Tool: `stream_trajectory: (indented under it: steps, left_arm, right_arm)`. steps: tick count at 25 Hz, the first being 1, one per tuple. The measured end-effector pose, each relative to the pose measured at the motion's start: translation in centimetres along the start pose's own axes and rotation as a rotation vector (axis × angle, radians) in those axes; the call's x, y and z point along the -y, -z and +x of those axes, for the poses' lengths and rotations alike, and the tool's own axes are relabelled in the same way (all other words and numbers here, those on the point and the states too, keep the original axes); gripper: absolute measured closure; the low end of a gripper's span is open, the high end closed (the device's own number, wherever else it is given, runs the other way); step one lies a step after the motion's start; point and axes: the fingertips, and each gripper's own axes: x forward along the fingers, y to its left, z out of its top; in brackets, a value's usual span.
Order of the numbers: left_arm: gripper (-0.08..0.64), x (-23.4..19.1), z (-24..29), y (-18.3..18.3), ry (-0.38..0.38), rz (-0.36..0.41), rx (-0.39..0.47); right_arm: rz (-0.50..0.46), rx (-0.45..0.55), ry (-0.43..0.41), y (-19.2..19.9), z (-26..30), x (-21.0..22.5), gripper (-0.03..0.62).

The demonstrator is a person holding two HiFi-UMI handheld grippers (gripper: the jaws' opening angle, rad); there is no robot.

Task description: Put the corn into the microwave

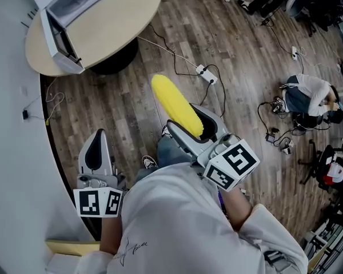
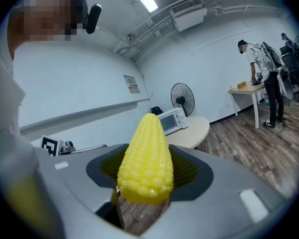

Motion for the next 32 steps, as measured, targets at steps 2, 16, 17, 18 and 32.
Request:
stream_trajectory:
  steps: [2,16,17,18,32]
  left_arm:
    - [0.565,0.3,1.7,-0.4,0.010,0.006,0.004]
    - [0.565,3.0,10.0,-2.9,0.034,0.046,0.032]
    - [0.563,3.3,10.4,-2.9,0.044,0.043,0.029]
    - [0.561,3.6,10.8,-2.8,0.054,0.040,0.026]
    - [0.561,3.2,17.0,-3.6,0.108,0.029,0.019]
  right_arm:
    - [0.002,0.004,-0.014,-0.7,0.7,1.2,0.328]
    - [-0.007,0.021,-0.072,-4.8,2.8,7.6,0.328]
    - [-0.005,0.022,-0.072,-4.9,2.8,7.9,0.328]
    - [-0.002,0.023,-0.073,-4.9,2.7,8.2,0.328]
    - [0.007,0.014,-0.061,-6.9,6.2,12.2,0.328]
